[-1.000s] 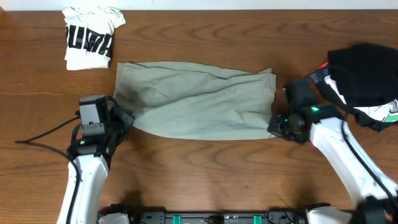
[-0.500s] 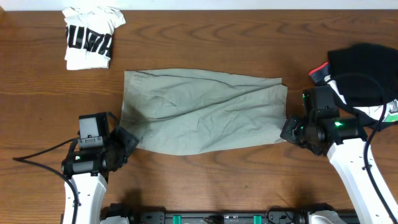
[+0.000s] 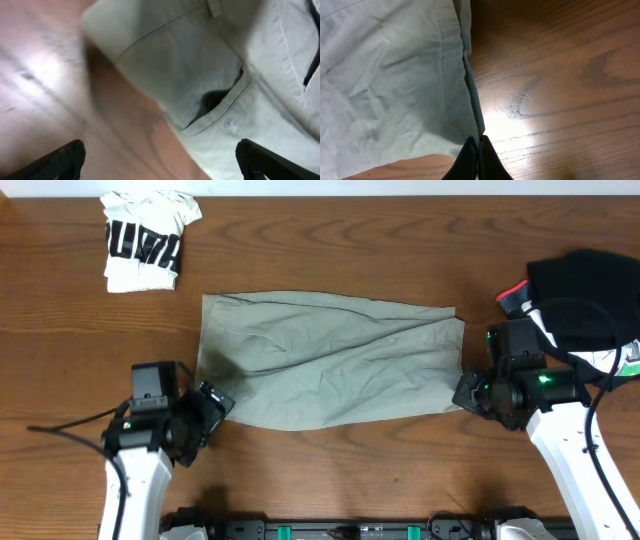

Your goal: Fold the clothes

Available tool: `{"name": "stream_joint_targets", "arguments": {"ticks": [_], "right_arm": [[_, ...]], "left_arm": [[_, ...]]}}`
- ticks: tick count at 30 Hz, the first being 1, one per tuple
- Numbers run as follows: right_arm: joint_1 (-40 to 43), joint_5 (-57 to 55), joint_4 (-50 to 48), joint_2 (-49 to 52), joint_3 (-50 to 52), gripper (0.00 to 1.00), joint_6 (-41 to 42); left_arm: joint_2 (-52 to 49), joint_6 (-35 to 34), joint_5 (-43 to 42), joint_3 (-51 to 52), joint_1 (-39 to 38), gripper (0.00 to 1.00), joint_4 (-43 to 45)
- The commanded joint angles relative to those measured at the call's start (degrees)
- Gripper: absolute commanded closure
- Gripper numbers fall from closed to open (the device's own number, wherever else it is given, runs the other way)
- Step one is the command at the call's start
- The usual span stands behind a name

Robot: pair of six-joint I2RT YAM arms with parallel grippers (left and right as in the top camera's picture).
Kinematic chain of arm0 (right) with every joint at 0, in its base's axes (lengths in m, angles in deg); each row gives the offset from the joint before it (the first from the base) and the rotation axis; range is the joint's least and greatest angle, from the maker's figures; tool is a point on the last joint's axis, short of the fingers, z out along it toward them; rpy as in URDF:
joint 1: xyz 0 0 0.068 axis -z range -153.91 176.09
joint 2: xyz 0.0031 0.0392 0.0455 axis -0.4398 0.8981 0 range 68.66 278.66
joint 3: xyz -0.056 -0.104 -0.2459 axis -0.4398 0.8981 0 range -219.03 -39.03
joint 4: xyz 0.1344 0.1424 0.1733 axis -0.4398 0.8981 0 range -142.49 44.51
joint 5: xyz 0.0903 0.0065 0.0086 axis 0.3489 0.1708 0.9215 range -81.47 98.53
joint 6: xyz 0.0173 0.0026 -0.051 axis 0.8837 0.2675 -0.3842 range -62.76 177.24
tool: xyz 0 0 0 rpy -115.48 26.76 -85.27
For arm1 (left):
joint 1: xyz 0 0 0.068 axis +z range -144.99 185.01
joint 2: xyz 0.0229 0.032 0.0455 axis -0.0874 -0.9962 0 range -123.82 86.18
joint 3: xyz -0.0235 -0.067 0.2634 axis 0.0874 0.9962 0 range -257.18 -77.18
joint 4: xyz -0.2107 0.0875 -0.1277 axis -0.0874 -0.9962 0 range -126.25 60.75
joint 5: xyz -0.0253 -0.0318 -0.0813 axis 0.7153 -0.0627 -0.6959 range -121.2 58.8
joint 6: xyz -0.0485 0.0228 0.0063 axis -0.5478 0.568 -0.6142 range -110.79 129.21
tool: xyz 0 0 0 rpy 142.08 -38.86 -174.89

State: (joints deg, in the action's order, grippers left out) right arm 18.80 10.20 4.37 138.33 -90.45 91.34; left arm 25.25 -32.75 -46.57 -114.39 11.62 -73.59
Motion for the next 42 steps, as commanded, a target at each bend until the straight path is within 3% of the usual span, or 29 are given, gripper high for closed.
{"name": "stream_joint_targets", "arguments": {"ticks": [1, 12, 17, 22, 24, 27, 30, 34, 37, 42], "right_arm": [[0.6, -1.4, 0.1, -0.8, 0.0, 0.99, -0.5], [0.6, -1.4, 0.8, -0.8, 0.0, 0.99, -1.6], [0.6, -1.4, 1.0, -0.8, 0.0, 0.99, -1.6], [0.6, -1.4, 1.8, -0.8, 0.0, 0.99, -2.0], [0.6, -1.4, 2.0, -0.8, 0.0, 0.99, -2.1], [0.6, -1.4, 2.3, -0.8, 0.0, 0.99, -2.0], [0.6, -1.2, 2.5, -0.8, -0.1, 0.99, -2.0], [0.6, -1.2, 4.3, -1.1, -1.4, 0.99, -2.1], [0.6, -1.2, 6.3, -2.0, -3.6, 0.99, -3.1], [0.6, -1.2, 9.5, -4.3, -8.1, 0.99, -4.2]], "left_arm": [[-5.9, 0.1, -6.6, 0.8, 0.2, 0.02, 3.2], [-20.6, -2.8, -8.6, 0.8, 0.2, 0.02, 11.0], [-22.2, -2.7, -8.0, 0.8, 0.2, 0.02, 14.1], [-22.0, -2.1, -8.0, 0.8, 0.2, 0.01, 11.8], [-21.9, -0.5, -8.0, 0.8, 0.2, 0.14, 10.6], [-21.6, 0.0, -8.0, 0.8, 0.2, 0.42, 8.5], [-20.6, 0.5, -7.9, 0.8, 0.2, 0.55, 7.4], [-17.2, 1.7, -8.0, 0.8, 0.2, 0.85, 5.7], [-12.8, 2.5, -8.0, 0.6, 0.2, 0.94, 3.9], [-2.9, 2.5, -8.0, 0.4, 0.2, 0.94, -0.5]]}}
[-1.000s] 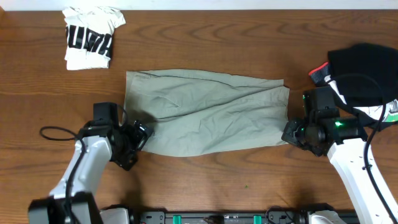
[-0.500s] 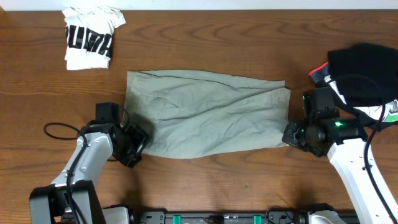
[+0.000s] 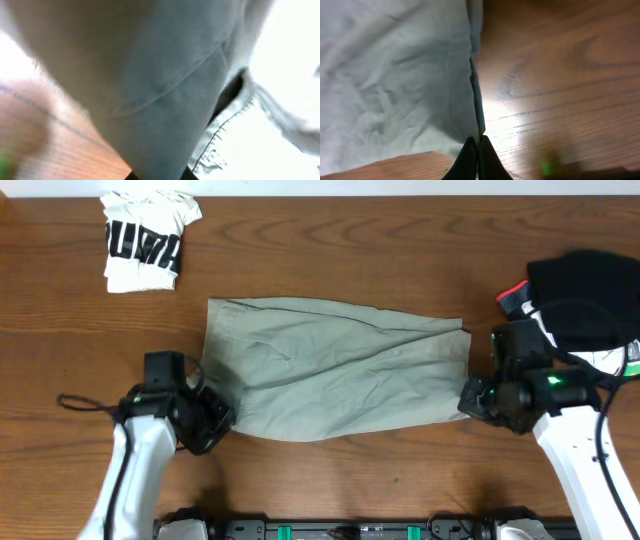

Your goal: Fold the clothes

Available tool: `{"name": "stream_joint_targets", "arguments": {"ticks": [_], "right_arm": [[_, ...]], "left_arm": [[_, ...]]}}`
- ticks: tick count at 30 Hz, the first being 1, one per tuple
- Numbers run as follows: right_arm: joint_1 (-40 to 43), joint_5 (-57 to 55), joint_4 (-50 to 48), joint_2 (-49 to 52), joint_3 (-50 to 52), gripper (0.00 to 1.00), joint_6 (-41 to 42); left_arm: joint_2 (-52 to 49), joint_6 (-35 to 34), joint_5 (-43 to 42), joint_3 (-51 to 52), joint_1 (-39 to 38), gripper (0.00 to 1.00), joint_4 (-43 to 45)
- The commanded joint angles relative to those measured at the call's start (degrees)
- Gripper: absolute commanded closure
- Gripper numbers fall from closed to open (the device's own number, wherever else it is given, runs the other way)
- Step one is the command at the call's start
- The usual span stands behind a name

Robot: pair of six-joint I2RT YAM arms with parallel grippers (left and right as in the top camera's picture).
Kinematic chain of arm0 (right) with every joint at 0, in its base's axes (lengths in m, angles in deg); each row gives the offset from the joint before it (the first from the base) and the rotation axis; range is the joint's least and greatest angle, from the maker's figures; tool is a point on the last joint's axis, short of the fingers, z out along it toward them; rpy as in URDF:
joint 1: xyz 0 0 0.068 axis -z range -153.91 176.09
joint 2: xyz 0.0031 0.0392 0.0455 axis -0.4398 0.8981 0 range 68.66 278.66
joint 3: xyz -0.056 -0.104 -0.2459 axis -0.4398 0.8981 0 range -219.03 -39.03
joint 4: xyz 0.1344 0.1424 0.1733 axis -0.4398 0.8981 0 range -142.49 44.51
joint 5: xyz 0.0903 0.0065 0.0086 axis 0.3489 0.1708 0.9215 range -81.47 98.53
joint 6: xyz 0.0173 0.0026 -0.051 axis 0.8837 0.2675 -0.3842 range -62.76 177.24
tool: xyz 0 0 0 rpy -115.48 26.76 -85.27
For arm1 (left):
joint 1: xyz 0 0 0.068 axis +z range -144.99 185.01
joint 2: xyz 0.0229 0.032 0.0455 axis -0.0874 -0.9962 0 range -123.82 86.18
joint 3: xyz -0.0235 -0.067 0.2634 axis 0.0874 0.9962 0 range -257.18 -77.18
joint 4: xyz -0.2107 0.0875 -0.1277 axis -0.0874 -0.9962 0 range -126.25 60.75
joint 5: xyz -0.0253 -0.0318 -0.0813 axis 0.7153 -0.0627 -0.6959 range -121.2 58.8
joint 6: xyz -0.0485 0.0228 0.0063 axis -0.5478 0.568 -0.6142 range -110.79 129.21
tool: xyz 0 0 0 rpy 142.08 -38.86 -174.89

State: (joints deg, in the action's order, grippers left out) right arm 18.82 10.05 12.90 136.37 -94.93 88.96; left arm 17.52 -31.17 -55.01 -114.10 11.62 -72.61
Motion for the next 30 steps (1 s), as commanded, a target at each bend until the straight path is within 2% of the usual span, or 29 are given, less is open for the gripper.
{"name": "stream_joint_targets", "arguments": {"ticks": [1, 7, 14, 21, 30], "right_arm": [[0.5, -1.0, 1.7, -2.8, -4.3, 1.0, -2.1], [0.5, -1.1, 4.7, -5.4, -5.6, 0.99, -2.1], [0.5, -1.1, 5.4, -9.6, -6.4, 0.99, -2.0], [0.5, -1.1, 6.7, -13.8, -11.3, 0.99, -2.0], [0.5, -1.1, 10.1, -15.0, -19.3, 0.99, -2.3]], "left_arm": [[7.1, 1.0, 0.4, 0.1, 0.2, 0.94, -2.4], [19.9, 0.9, 0.4, -2.4, 0.2, 0.94, -9.6], [30.6, 0.9, 0.4, -12.7, 0.2, 0.94, -18.0], [32.2, 1.8, 0.4, -25.7, 0.2, 0.94, -21.2], [32.2, 1.8, -1.3, -30.4, 0.2, 0.94, -22.3]]}}
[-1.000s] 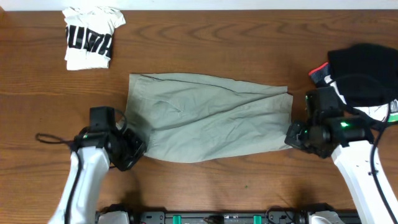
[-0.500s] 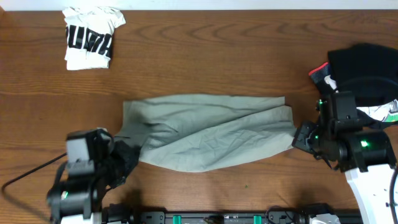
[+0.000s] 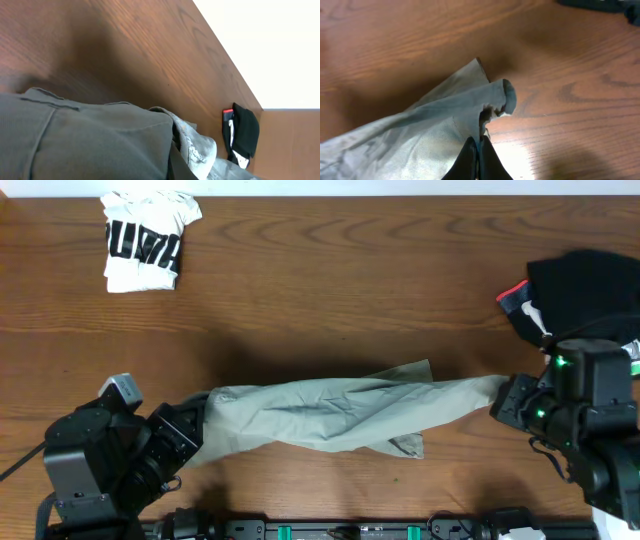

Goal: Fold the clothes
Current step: 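Lift the trousers with both grippers and swing them toward the front-left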

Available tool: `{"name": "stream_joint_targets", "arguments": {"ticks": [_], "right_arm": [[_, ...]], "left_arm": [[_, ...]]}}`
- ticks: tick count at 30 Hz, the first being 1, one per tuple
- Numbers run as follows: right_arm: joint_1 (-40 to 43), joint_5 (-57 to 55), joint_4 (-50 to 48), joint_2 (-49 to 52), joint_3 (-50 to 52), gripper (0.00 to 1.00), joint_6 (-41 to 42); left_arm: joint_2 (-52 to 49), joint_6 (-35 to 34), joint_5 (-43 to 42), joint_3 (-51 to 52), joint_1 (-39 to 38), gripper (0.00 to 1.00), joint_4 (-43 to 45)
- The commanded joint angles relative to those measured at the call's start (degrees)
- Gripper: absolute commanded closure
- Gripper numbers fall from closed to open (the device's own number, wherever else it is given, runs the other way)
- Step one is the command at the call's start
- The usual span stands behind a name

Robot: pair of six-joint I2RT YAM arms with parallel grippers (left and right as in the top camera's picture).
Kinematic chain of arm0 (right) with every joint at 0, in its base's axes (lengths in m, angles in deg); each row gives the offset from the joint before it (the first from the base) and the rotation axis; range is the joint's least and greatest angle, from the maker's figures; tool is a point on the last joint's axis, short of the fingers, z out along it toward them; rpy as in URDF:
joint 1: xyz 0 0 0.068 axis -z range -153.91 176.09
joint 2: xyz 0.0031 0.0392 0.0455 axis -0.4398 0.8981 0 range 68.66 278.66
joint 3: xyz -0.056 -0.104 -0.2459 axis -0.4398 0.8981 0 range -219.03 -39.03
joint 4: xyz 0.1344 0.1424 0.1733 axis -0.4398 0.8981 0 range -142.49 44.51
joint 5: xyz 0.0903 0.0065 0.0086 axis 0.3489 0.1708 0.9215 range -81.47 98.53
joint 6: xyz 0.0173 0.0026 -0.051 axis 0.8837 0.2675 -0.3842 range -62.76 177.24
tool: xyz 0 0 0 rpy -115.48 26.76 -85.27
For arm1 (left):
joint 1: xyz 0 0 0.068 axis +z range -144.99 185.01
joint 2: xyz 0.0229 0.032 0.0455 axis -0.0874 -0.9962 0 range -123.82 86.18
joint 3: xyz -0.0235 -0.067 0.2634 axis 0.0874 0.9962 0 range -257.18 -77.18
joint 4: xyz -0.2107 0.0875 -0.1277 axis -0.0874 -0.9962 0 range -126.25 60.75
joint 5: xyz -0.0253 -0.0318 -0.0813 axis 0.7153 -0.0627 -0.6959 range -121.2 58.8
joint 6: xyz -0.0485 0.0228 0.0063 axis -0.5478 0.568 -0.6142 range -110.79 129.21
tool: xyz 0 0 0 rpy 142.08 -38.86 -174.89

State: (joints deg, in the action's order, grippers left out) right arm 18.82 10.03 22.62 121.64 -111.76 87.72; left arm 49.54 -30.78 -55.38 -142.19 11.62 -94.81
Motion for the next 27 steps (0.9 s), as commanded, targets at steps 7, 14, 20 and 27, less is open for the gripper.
{"name": "stream_joint_targets", "arguments": {"ticks": [7, 14, 20, 27], "right_arm": [[0.5, -1.1, 1.0, -0.3, -5.6, 0.99, -1.4], [0.5, -1.3, 0.5, -0.2, -9.0, 0.99, -1.4], [0.5, -1.8, 0.3, -0.3, -9.5, 0.99, -1.4], [0.6, -5.2, -1.7, 0.0, -9.4, 0.99, -1.4]], "left_arm": [[0.2, 2.4, -0.9, -8.6, 0.2, 0.94, -2.1], [0.2, 4.3, -0.9, -14.4, 0.2, 0.94, -2.3], [0.1, 4.2, -0.9, -14.6, 0.2, 0.94, -2.1], [-0.4, 4.3, 2.4, -14.8, 0.2, 0.94, -0.8]]}}
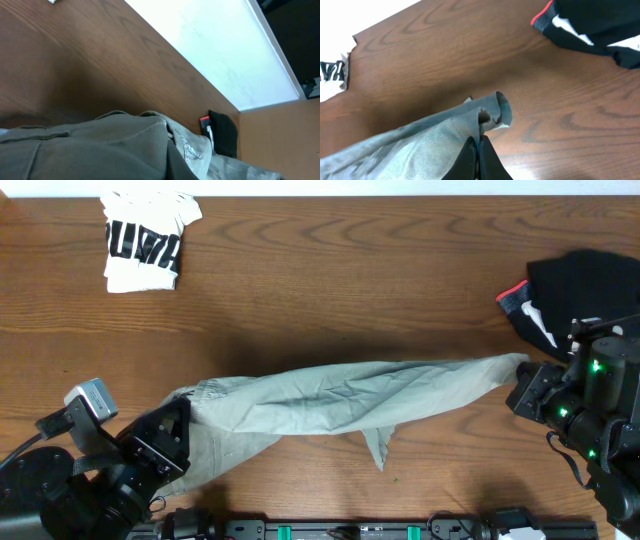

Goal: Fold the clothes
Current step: 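Lift the trousers with both grippers and swing them toward the front-left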

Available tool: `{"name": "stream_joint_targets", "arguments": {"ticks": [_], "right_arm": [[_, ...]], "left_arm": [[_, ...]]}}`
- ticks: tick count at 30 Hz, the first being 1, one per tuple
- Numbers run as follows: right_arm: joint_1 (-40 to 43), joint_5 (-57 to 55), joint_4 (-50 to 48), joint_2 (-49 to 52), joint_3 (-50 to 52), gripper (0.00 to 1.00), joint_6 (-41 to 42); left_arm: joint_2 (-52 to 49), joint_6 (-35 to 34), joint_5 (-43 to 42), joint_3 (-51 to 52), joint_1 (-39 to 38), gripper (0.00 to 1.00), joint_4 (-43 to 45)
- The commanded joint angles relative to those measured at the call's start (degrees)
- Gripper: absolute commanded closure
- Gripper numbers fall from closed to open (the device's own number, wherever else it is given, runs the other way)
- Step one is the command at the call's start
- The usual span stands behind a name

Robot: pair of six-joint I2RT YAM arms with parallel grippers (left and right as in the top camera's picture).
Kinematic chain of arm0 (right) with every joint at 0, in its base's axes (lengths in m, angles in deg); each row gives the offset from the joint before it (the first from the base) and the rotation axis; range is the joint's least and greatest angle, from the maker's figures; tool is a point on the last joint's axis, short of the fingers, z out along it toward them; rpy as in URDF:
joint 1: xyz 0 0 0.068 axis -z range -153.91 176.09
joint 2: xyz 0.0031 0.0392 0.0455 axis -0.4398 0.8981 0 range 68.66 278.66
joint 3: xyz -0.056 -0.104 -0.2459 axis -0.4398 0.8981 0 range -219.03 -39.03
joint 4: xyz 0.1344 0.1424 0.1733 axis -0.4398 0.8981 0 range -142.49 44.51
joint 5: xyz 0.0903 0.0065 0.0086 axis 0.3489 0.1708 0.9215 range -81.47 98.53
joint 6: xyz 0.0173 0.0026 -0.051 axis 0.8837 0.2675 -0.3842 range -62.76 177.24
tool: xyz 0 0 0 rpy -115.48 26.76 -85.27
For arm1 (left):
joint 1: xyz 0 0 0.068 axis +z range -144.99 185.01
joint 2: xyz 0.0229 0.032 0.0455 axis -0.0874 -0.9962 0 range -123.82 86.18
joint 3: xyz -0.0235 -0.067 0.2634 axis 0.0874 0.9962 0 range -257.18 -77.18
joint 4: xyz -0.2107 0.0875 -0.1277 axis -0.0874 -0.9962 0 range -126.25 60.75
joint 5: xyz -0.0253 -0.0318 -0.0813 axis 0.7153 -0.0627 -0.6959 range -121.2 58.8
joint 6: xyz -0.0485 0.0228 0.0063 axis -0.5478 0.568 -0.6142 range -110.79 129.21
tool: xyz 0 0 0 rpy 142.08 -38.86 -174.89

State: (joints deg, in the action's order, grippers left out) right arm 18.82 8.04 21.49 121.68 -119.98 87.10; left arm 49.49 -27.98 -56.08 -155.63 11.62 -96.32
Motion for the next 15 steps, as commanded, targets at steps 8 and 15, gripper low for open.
{"name": "stream_joint_targets", "arguments": {"ticks": [8, 15], "right_arm": [[0.5, -3.2, -3.1, 1.9, -1.2, 0.99, -0.7], [0.5, -3.2, -7.6, 6.1, -1.0, 0.99, -0.7]], "left_arm": [[-4.0, 2.3, 9.3, -1.3, 0.2, 0.93, 0.9], [-11.4, 4.2, 11.2, -1.3, 0.2, 0.93, 4.3]]}}
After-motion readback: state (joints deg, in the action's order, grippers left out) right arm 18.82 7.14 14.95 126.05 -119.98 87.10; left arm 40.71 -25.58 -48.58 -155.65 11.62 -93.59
